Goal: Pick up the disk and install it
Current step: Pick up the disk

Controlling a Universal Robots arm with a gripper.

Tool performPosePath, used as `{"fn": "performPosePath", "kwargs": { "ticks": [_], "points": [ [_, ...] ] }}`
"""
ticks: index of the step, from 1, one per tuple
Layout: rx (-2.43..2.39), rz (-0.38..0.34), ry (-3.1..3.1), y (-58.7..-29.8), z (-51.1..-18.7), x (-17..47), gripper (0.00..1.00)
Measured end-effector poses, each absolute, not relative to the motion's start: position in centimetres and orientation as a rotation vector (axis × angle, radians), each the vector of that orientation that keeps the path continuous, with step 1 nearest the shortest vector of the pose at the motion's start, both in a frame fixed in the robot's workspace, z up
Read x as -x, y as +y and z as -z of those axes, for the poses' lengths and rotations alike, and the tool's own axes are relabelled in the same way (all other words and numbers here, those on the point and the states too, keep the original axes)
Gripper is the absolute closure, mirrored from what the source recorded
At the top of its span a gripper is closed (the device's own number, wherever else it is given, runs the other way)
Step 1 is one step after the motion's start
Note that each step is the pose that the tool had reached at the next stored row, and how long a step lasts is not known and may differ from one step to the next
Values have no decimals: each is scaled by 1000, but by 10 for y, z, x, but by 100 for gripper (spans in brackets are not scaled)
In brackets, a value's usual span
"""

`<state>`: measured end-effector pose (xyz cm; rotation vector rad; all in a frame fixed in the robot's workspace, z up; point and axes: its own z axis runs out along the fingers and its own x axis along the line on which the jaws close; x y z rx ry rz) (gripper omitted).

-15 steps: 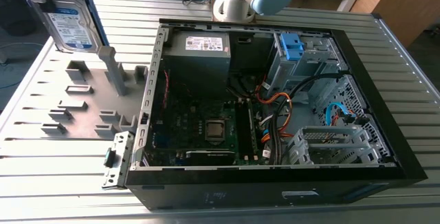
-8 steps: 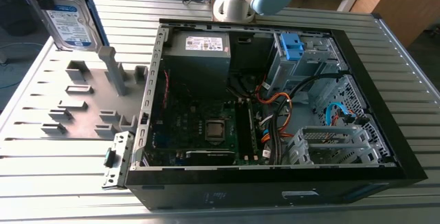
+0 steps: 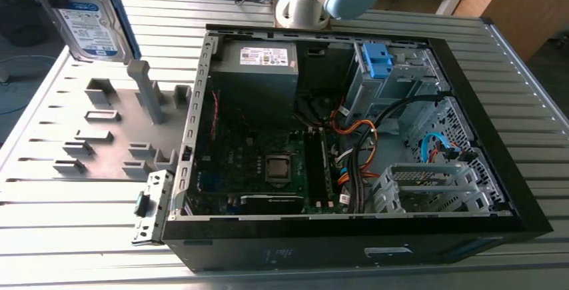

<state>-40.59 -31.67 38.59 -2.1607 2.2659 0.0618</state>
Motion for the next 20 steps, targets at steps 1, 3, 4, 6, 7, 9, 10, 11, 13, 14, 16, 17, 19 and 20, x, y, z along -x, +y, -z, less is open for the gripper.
{"fn": "performPosePath", "kwargs": {
  "ticks": [1, 3, 4, 6, 7, 9, 10, 11, 13, 14, 16, 17, 19, 20],
  "points": [
    [2160, -64, 2265, -317, -386, 406, 64],
    [2159, -66, 2264, -317, -387, 406, 64],
    [2158, -67, 2263, -317, -387, 406, 64],
    [2157, -70, 2262, -317, -388, 406, 64],
    [2157, -71, 2262, -317, -388, 406, 64],
    [2156, -72, 2261, -317, -388, 406, 64],
    [2156, -72, 2261, -317, -388, 406, 64],
    [2156, -72, 2261, -317, -388, 406, 64],
    [2156, -72, 2261, -317, -388, 406, 64],
    [2156, -72, 2261, -317, -389, 406, 64],
    [2156, -72, 2261, -317, -389, 406, 64],
    [2156, -72, 2261, -317, -389, 406, 64],
    [2156, -72, 2261, -317, -390, 406, 64],
    [2156, -72, 2261, -317, -391, 406, 64]
  ]
}}
